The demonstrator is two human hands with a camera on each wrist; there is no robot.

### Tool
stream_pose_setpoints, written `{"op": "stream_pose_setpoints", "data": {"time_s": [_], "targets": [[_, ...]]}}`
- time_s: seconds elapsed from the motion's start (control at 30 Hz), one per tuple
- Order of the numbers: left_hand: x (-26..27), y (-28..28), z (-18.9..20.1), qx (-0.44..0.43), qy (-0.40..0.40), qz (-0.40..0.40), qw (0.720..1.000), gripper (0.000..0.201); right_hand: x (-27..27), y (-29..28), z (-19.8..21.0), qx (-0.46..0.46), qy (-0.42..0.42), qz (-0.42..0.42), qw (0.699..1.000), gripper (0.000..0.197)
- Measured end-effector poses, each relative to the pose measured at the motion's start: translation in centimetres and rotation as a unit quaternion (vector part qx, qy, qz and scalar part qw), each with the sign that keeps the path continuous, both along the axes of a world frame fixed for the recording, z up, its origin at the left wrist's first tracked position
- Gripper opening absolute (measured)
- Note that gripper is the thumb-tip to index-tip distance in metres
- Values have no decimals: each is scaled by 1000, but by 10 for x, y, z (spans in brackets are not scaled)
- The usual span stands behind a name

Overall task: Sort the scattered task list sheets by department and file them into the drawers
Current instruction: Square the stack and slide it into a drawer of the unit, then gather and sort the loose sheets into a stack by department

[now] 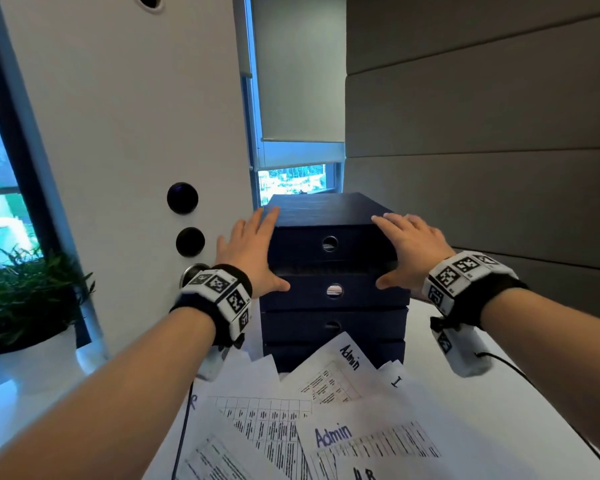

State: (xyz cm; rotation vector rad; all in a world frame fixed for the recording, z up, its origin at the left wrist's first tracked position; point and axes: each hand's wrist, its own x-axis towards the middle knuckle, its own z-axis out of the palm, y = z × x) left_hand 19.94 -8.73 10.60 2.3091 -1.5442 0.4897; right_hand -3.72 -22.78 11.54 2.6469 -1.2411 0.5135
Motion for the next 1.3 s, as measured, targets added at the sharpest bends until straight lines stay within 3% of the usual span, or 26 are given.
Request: {"op": "stream_pose_setpoints", "data": {"time_s": [0.27, 0.47, 0.63, 0.73, 0.83, 0.93, 1.0, 1.07, 1.2, 1.3], "targets": [[-6, -32, -7, -82, -66, 71, 992, 77, 25, -14, -24, -76, -129, -23, 989, 93], [-7, -31, -10, -84, -40, 45, 995, 78, 22, -13, -28, -64, -129, 2, 990, 94], [-17, 8, -26, -59, 136, -70, 987, 100, -12, 21, -45, 62, -180, 41, 981, 86], [-36, 44, -44, -14, 170, -57, 984, 72, -51, 61, -65, 183, -27, 20, 983, 76], [-62, 89, -61, 165, 179, -14, 970, 44, -92, 106, -85, 305, 139, -41, 941, 88], [-87, 131, -81, 285, 209, -7, 935, 51, -127, 142, -104, 331, 183, -85, 922, 96], [-106, 153, -92, 294, 257, 0, 921, 47, -144, 161, -114, 319, 198, -106, 921, 101], [-122, 166, -101, 301, 254, 7, 919, 48, -157, 176, -122, 318, 218, -129, 914, 106], [-128, 184, -112, 286, 228, 73, 928, 81, -176, 179, -130, 329, 210, -131, 911, 119], [-115, 198, -112, 312, 219, 109, 918, 97, -184, 171, -134, 339, 193, -142, 910, 137]]}}
